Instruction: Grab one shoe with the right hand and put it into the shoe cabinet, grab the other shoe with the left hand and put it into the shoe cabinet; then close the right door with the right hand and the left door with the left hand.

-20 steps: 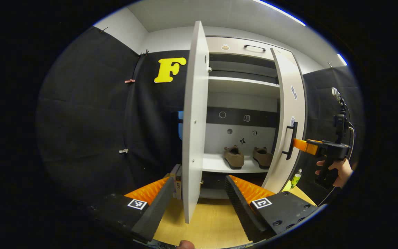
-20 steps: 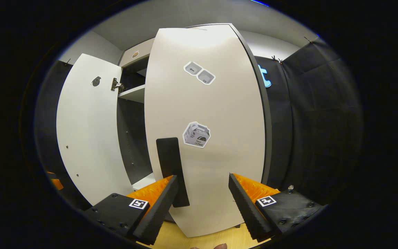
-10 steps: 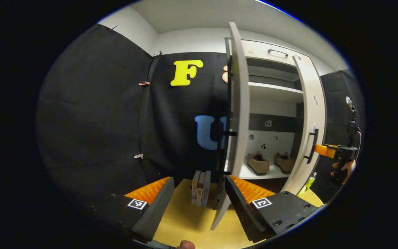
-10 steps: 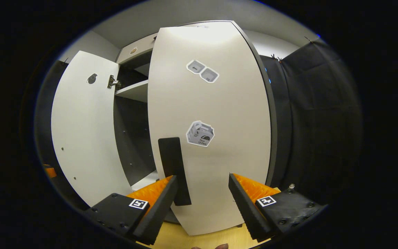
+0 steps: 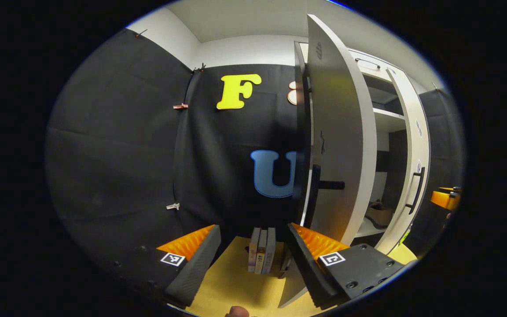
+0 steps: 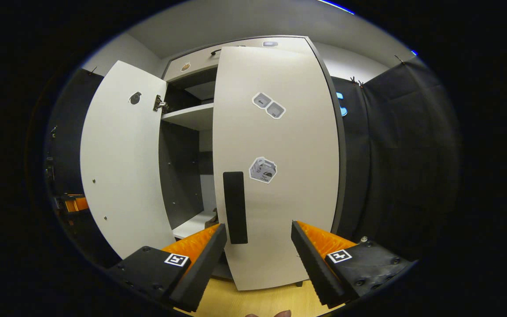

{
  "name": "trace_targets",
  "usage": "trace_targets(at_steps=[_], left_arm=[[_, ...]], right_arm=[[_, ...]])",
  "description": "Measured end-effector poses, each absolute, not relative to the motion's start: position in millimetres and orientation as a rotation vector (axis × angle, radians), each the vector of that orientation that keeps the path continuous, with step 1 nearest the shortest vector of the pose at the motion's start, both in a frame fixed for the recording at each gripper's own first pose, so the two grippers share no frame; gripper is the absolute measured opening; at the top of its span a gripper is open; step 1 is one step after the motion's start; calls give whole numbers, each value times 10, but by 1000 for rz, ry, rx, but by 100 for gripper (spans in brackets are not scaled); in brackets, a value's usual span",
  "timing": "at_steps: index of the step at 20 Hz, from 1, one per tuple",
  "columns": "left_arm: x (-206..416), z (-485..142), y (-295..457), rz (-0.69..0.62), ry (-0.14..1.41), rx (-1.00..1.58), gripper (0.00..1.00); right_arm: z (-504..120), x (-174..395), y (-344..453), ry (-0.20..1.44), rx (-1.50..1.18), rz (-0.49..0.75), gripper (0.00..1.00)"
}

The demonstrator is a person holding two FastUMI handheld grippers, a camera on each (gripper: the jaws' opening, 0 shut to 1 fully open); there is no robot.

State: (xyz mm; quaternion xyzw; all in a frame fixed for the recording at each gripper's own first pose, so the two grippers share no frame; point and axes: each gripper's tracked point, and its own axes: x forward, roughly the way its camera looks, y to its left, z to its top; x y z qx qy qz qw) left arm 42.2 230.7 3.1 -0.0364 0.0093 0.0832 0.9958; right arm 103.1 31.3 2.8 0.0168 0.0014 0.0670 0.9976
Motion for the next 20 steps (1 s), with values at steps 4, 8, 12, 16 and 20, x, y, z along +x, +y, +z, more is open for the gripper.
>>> trace_targets(at_steps=[4,8,12,16,20], left_arm=[[381,36,2222,160,21,-73,94],[356,53,1822,93,25,-65,94],[380,67,1484,41,27,-48,93],[455,73,1131,-15,35,-62,93],[560,84,753,-75,35,-65,94]], right_arm=[[27,959,326,5,44,142,98],[26,906,269,8,68,141,98],[29,871,129,10,73,127,98],[39,834,-14,11,81,113,98],[40,793,-134,11,87,101,98]])
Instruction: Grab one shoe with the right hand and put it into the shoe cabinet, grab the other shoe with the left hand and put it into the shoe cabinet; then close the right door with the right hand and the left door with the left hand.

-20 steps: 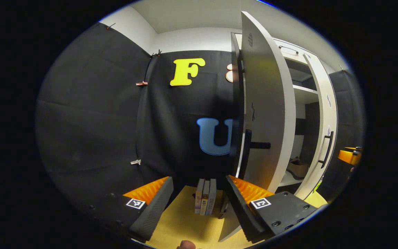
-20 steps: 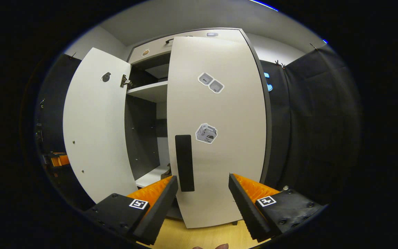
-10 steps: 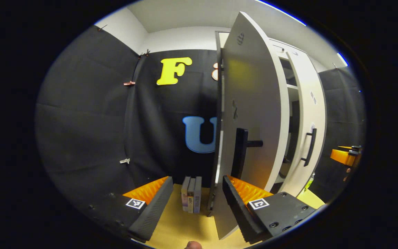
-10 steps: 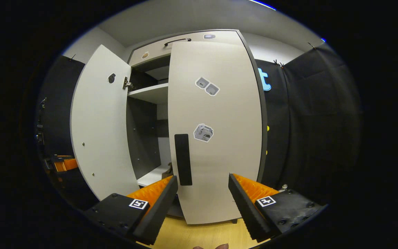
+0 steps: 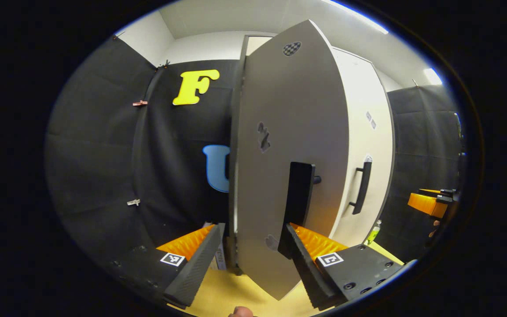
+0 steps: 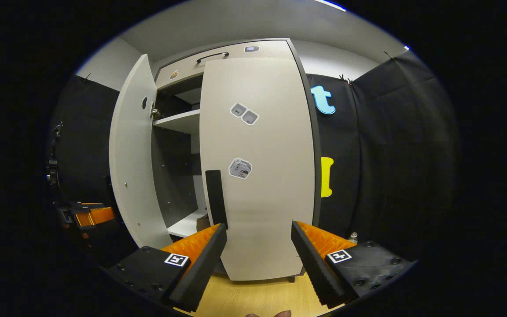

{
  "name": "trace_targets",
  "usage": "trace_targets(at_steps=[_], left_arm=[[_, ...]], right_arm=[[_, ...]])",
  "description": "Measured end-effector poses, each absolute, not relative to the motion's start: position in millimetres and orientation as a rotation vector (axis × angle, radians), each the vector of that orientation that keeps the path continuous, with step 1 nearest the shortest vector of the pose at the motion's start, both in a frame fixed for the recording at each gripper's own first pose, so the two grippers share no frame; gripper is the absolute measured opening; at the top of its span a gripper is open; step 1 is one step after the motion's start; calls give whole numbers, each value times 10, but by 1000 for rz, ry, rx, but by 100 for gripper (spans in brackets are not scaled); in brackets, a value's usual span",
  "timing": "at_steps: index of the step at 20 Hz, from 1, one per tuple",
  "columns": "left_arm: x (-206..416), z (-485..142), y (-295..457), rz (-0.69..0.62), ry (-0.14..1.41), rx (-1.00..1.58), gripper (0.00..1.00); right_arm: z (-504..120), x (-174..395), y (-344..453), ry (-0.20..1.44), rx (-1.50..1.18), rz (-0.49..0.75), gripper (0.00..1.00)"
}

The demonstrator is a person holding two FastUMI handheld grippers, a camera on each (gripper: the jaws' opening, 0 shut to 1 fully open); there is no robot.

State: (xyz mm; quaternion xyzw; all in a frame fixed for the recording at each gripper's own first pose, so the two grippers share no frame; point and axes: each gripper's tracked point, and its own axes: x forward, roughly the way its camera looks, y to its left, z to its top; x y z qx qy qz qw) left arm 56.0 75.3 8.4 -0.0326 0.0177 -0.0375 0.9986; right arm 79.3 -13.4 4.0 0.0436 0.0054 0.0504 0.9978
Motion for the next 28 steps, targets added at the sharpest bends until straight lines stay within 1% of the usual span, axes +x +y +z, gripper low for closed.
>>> trace_targets(at_steps=[2,3,4,8,9,10,12,19,20,21,22,28], left_arm=[[633,102,563,-111,25,-65,95],[688,104,505,-114,24,-63,92],[753,118,452,-117,20,-61,95],[965,152,238,-135,20,-78,95],[992,143,201,-137,21,-78,92],[1021,154,168,-139,18,-82,95],[1110,152,79,-148,22,-91,95],[1404,212,-139,-130,2,-48,95],[1434,211,-145,-125,-1,-44,92],[1466,217,-175,-122,-6,-40,92],[1493,224,-187,-120,-10,-35,95],[1680,249,-287,-123,-12,-9,95]], right_arm=[[43,785,-212,10,80,91,98],[48,782,-254,9,80,85,98],[59,775,-297,7,83,78,98],[85,772,-422,4,93,56,98],[88,773,-443,3,95,54,98],[83,774,-456,5,98,51,98],[74,781,-481,7,99,45,98],[24,764,-519,20,120,30,98],[25,758,-506,19,119,31,98],[29,746,-491,18,119,32,98],[22,744,-476,17,118,34,98],[73,661,-375,3,125,48,98]])
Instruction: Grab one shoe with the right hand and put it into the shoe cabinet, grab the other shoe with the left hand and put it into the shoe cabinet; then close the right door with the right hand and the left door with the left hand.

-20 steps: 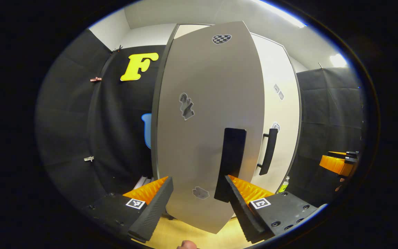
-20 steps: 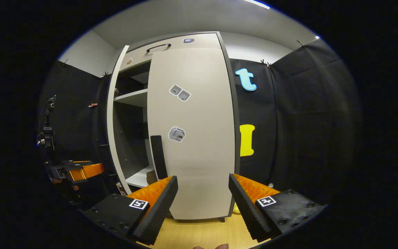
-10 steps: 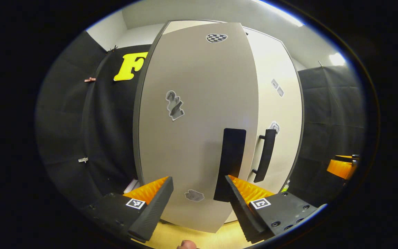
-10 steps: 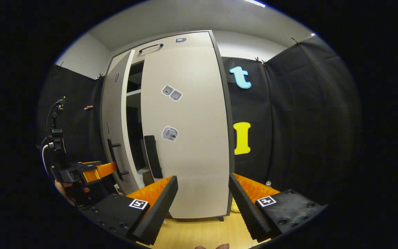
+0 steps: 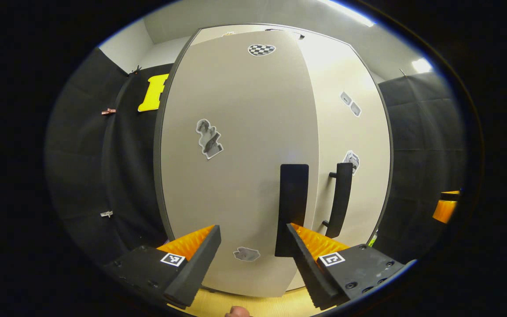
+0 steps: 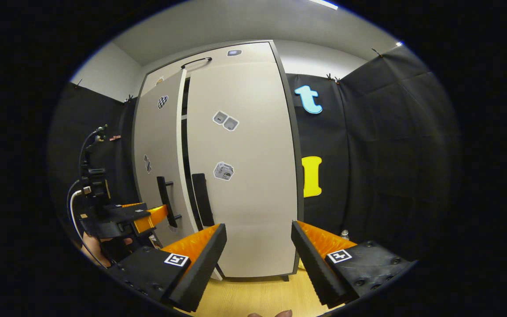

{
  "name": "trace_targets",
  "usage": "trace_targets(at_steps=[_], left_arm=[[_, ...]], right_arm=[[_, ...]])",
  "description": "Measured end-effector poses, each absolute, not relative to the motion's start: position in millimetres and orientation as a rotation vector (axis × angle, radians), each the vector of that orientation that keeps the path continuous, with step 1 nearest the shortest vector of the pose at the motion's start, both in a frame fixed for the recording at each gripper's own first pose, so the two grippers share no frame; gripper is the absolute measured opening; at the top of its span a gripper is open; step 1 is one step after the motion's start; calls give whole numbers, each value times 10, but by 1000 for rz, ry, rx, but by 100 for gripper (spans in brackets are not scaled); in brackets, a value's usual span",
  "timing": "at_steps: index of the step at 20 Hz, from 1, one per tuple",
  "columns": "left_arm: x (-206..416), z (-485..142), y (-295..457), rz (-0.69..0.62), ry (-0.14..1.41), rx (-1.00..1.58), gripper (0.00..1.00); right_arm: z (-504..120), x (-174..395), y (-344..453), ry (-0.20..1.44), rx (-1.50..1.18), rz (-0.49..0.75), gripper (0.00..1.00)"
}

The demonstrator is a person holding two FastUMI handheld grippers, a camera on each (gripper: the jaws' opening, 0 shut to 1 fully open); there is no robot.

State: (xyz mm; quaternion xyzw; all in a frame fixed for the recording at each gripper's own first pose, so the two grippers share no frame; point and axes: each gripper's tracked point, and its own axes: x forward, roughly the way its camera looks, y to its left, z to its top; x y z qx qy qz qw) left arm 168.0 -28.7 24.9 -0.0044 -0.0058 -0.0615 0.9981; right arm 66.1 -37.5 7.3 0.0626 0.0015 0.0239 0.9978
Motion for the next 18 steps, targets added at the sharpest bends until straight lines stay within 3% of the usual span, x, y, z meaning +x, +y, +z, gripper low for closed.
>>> trace_targets(at_steps=[5,18], left_arm=[[1727,270,-295,-97,-6,10,95],[1127,299,-143,-74,-27,-162,95]], right_arm=[[113,576,-370,-5,124,58,98],[98,754,-479,-16,104,72,98]])
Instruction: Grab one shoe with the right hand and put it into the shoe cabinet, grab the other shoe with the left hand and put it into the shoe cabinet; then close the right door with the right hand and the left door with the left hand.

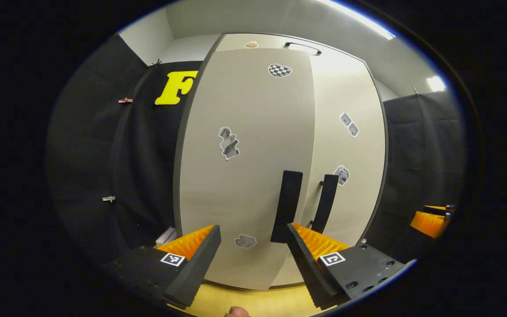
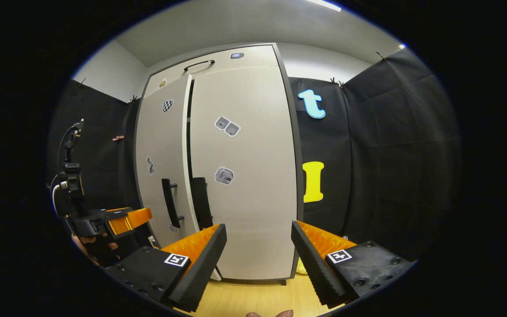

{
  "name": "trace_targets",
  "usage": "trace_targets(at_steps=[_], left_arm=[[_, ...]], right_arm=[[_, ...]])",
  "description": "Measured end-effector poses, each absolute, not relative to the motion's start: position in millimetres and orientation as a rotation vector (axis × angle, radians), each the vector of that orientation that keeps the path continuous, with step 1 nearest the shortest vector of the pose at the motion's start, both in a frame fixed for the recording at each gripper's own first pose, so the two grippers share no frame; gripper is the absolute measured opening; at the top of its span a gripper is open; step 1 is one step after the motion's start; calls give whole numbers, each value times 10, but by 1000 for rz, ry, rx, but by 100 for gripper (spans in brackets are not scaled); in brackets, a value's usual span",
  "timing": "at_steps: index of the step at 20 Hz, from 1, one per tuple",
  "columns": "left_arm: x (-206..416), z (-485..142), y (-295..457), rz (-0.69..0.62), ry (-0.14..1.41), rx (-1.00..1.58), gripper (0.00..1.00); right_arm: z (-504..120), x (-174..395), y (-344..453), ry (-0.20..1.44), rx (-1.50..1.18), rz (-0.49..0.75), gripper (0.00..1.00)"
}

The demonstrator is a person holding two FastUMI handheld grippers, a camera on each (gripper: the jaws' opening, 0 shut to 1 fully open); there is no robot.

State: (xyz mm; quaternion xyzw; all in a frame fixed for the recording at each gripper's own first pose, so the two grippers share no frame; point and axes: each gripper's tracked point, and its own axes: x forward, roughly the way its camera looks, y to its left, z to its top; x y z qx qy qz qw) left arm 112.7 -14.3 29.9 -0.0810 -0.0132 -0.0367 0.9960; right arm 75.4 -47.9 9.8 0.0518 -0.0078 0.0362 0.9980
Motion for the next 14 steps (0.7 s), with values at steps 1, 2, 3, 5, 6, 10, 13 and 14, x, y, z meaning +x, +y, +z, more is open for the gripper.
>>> trace_targets(at_steps=[1,2,3,5,6,10,13,14], left_arm=[[1105,295,-126,-61,-31,-170,95],[1081,297,-85,-43,-36,-168,95],[1058,279,-56,-27,-35,-164,95],[985,242,-21,0,-29,-155,95],[930,234,-12,11,-33,-141,95],[677,140,-107,23,-10,-65,95],[490,126,-213,21,-2,-26,95],[448,131,-231,22,-3,-23,95]], right_arm=[[83,770,-524,-15,98,73,98],[68,789,-573,-15,93,71,98],[56,797,-624,-13,94,70,98],[37,790,-728,-18,86,64,98],[50,791,-786,-30,70,59,98],[71,744,-848,-45,67,70,98],[49,743,-851,-38,92,81,98],[38,750,-863,-36,94,83,98]])
